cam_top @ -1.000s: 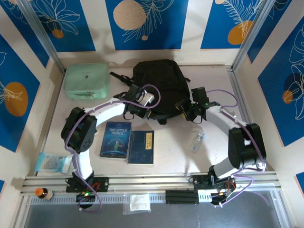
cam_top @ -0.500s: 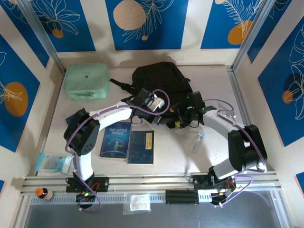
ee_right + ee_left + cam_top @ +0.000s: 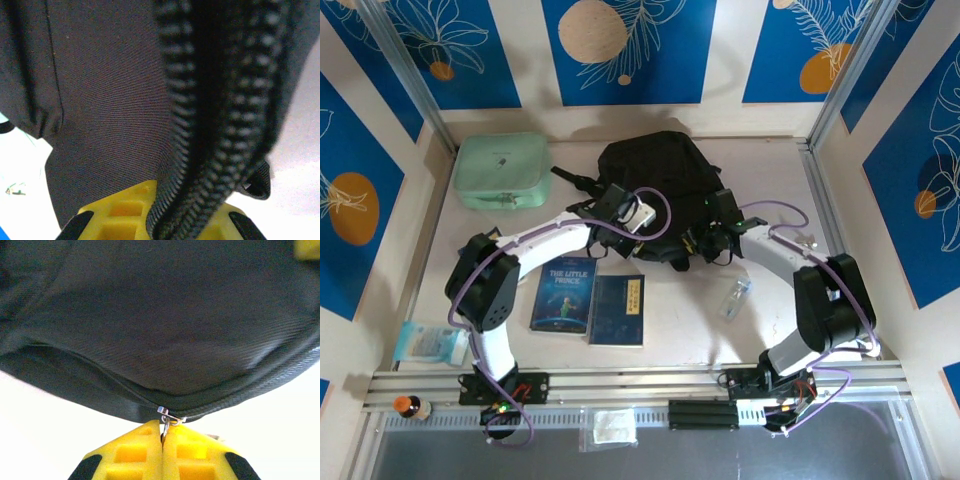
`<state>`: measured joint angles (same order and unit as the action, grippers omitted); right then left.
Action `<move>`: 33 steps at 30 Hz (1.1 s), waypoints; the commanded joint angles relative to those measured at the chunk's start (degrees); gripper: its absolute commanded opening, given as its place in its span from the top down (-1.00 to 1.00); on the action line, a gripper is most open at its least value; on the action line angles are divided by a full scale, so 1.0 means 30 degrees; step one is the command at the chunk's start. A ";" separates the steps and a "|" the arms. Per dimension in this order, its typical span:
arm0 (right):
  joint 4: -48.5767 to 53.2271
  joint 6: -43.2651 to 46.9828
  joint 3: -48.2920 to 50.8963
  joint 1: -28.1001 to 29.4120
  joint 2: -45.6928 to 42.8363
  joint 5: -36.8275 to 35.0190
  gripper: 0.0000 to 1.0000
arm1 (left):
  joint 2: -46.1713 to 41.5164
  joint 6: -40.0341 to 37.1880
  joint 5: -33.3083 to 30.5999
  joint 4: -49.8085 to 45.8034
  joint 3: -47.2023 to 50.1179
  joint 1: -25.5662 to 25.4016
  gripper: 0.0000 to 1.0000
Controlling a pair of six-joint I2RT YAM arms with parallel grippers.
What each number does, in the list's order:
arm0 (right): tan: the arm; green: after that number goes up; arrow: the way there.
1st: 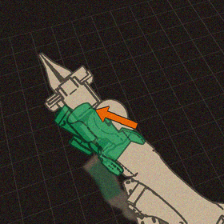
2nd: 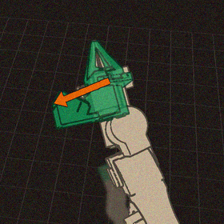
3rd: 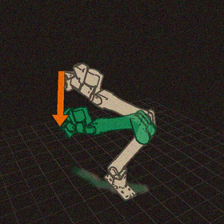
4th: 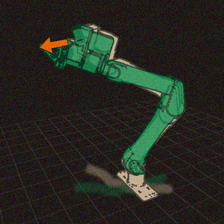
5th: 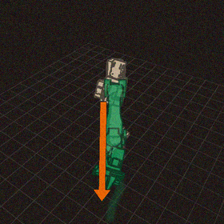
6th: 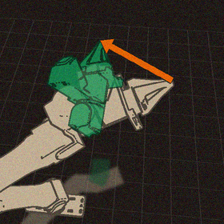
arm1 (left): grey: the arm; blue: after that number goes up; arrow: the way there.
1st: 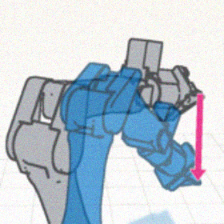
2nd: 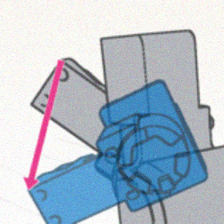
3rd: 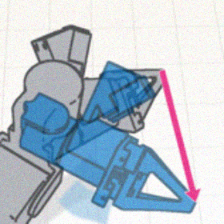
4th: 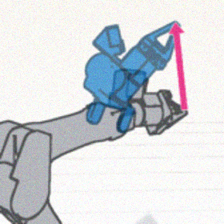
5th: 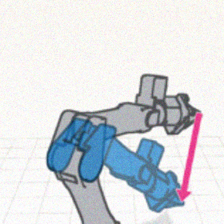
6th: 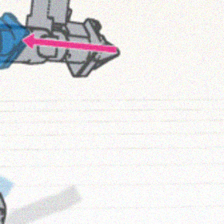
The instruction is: Pack books, pencil case, and school supplies into a backpack
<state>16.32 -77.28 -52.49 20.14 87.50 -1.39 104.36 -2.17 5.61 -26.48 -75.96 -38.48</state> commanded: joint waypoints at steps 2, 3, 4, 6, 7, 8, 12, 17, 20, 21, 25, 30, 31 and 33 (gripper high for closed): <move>0.1710 0.0994 -0.0458 -0.0356 -0.1235 -0.2017 0.87 | 0.0193 -0.1237 -0.2767 -0.2122 0.0059 0.1432 1.00; 0.1710 0.1032 -0.0459 -0.0385 -0.1331 -0.1930 0.87 | 0.0446 -0.1238 -0.2680 -0.1994 -0.0138 0.1637 1.00; 0.1710 0.1047 -0.0446 -0.0407 -0.1472 -0.1868 0.87 | 0.0713 -0.1317 -0.2555 -0.1891 -0.0407 0.1858 1.00; 0.1602 0.1162 -0.0467 -0.0429 -0.1615 -0.1715 0.87 | 0.1283 -0.1478 -0.2484 -0.1839 -0.1083 0.2280 1.00; 0.1593 0.1206 -0.0504 -0.0444 -0.1638 -0.1600 0.87 | 0.1589 -0.1555 -0.2506 -0.1763 -0.1457 0.2561 1.00; 0.1621 0.1211 -0.0492 -0.0458 -0.1672 -0.1538 0.87 | 0.1866 -0.1574 -0.2486 -0.1688 -0.1764 0.2805 1.00; 0.1326 0.1295 -0.0494 -0.0517 -0.1775 -0.1287 0.87 | 0.2990 -0.1690 -0.2367 -0.1532 -0.3021 0.3860 1.00; -0.0062 0.1209 -0.0454 -0.0433 -0.1318 0.0104 0.86 | 0.4425 -0.0483 -0.3427 -0.2558 -0.5111 0.4360 1.00; -0.0647 0.1012 -0.0653 -0.0142 -0.0806 0.0745 0.86 | 0.5025 -0.0118 -0.4481 -0.2315 -0.5558 0.4573 1.00; -0.0763 0.0898 -0.0690 -0.0039 -0.0702 0.0770 0.87 | 0.5290 0.0120 -0.4787 -0.2321 -0.5817 0.4742 1.00; -0.1137 0.0670 -0.0752 0.0243 -0.0474 0.0935 0.86 | 0.5773 0.0627 -0.4517 -0.2656 -0.6691 0.5367 0.87; -0.1921 0.0489 -0.1360 0.0641 0.0858 0.1777 0.81 | 0.3627 0.1604 -0.2636 -0.2078 -0.5771 0.5497 0.16; -0.2049 0.0487 -0.1654 0.0825 0.1298 0.1853 0.81 | 0.3034 0.2064 -0.2520 -0.2022 -0.5453 0.5554 0.06; -0.2198 0.0418 -0.2325 0.1174 0.2145 0.1840 0.80 | 0.1880 0.2980 -0.2745 -0.1904 -0.4650 0.5698 -0.11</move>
<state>10.70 -75.48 -56.21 22.13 91.64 1.67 116.99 2.33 -1.19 -32.05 -91.85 -21.43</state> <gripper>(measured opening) 0.102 0.535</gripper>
